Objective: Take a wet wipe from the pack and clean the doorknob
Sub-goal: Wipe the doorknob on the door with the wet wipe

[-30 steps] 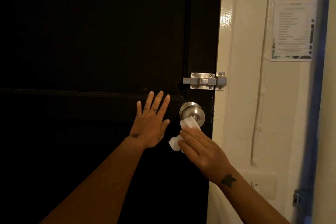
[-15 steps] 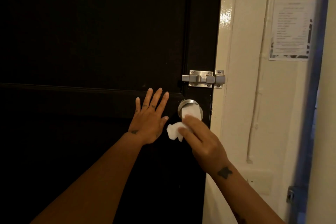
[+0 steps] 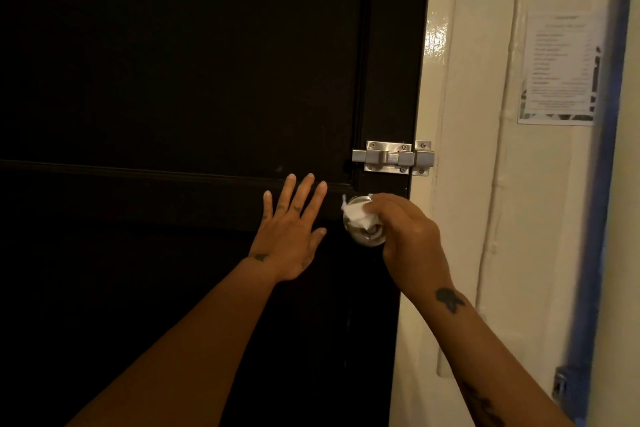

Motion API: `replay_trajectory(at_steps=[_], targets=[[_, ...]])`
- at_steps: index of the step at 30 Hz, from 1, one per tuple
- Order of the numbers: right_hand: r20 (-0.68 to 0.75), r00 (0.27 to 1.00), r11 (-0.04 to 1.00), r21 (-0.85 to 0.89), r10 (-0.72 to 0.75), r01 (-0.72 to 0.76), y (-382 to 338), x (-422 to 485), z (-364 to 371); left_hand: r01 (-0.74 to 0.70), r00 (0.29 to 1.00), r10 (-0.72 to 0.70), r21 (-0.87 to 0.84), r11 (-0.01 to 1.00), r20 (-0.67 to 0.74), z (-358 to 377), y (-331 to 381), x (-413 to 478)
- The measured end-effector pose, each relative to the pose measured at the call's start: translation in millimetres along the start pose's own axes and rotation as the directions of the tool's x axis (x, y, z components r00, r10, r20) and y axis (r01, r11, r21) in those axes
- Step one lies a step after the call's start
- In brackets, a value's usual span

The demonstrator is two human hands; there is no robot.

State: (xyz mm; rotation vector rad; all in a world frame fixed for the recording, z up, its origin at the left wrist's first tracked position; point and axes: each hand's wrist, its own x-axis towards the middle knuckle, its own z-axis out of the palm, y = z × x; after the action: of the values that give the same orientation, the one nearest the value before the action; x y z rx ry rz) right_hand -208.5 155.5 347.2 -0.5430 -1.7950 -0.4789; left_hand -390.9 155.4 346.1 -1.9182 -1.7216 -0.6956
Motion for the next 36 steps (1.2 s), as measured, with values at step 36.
replay_trajectory(at_steps=[36], targets=[[-0.078, 0.996, 0.954, -0.300, -0.045, 0.020, -20.0, -12.3, 9.0, -0.003, 1.000, 0.003, 0.004, 1.000, 0.013, -0.6, -0.8, 0.1]])
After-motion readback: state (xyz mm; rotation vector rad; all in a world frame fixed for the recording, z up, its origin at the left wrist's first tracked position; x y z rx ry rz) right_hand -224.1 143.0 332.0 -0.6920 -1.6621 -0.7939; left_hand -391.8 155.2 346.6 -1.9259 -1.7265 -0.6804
